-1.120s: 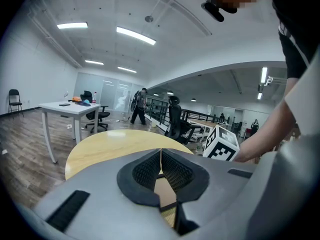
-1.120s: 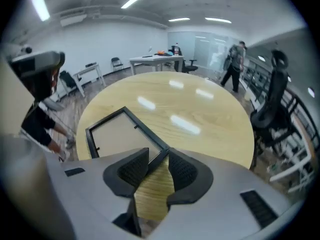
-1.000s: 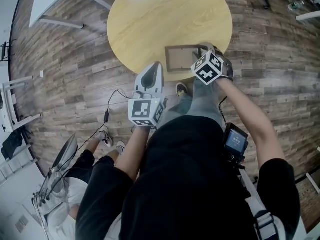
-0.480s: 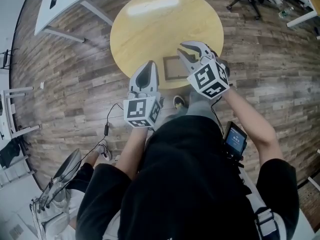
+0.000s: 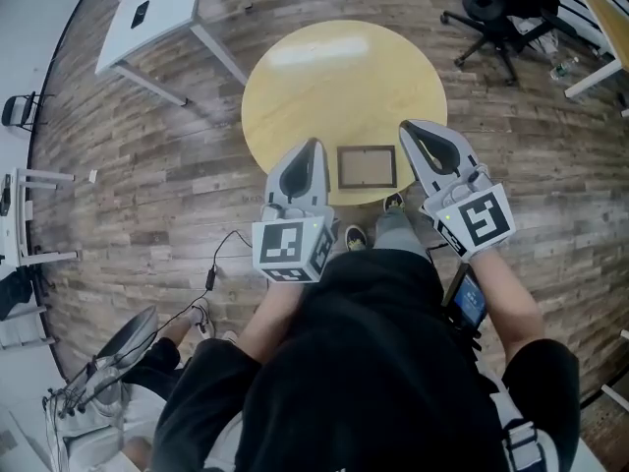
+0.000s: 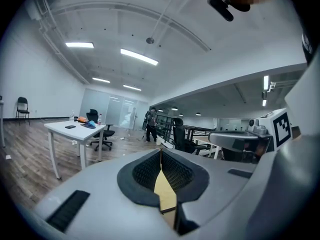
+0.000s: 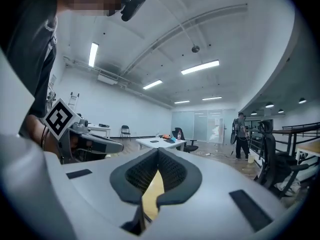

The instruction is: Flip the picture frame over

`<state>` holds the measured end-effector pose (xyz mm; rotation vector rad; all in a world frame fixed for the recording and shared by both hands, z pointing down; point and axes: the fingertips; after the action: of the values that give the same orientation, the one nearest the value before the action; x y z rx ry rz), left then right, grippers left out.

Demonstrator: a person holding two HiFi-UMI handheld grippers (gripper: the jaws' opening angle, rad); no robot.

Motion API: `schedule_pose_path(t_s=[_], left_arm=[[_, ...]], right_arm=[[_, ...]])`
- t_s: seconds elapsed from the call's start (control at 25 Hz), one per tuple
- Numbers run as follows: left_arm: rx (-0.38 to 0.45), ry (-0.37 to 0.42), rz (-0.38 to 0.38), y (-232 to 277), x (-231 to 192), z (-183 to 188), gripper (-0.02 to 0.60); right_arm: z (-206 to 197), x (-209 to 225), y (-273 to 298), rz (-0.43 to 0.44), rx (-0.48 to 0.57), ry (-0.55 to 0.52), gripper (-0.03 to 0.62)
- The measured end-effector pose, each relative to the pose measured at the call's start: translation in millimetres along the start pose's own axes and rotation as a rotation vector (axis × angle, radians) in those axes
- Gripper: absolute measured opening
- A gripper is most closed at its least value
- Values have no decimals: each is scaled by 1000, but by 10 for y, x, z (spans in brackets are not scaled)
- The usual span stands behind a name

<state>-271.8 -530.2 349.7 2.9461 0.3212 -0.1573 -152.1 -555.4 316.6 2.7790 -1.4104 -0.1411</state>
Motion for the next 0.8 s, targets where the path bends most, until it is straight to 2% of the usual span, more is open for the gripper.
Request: schedule_pose_path(t_s=[0.2, 0.8], left_arm=[[10, 16, -10, 14, 30, 55, 23], [-2, 7, -50, 43, 61, -28, 23]], right_arm=[[-45, 61, -58, -24, -11, 20, 18], [-109, 59, 14, 1, -23, 20, 18]])
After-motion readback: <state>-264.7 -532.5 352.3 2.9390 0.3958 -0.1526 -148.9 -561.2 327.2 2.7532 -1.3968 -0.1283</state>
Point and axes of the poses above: the fingertips, and each gripper's own axes: y forward along the fingers, x to its right, z out of its top, and after that the axes turned 2 degrees about y, right-handed
